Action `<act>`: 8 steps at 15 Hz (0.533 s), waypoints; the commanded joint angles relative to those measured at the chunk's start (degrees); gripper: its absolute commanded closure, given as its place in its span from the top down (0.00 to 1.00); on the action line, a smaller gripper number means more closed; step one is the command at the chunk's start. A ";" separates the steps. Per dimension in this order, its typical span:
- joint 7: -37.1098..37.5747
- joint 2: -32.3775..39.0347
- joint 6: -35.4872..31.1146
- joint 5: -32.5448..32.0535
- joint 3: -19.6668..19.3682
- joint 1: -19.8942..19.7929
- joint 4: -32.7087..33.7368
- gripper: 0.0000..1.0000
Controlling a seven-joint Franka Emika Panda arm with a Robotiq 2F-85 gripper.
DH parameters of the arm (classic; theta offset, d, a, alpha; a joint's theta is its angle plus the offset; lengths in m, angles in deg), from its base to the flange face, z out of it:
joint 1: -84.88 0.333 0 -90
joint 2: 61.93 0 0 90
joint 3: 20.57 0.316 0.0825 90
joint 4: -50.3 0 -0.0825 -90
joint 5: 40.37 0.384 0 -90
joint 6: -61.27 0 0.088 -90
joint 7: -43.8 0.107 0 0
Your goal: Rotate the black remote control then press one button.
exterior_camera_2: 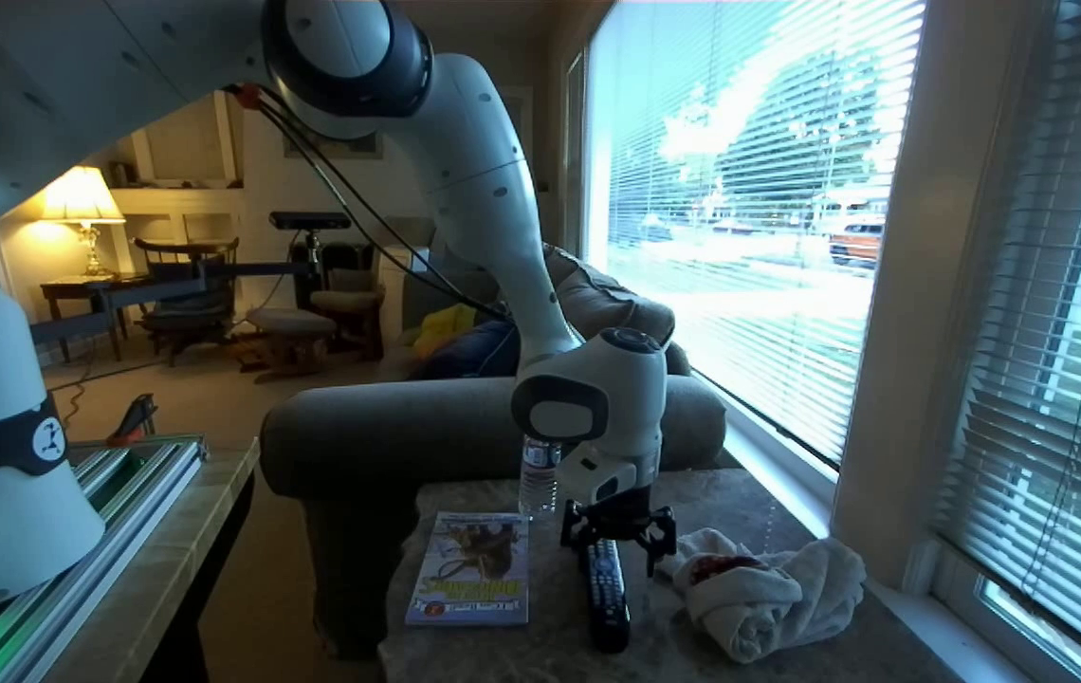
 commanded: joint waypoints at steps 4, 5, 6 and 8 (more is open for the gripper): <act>-6.46 -5.36 1.24 -5.83 0.41 -0.64 -5.66 1.00; -8.63 -6.45 0.72 -7.13 0.33 -0.63 -6.83 1.00; -10.71 -7.88 0.06 -8.26 -0.06 -0.33 -8.32 1.00; -15.26 -10.76 -0.05 -10.18 -0.27 -0.24 -10.83 1.00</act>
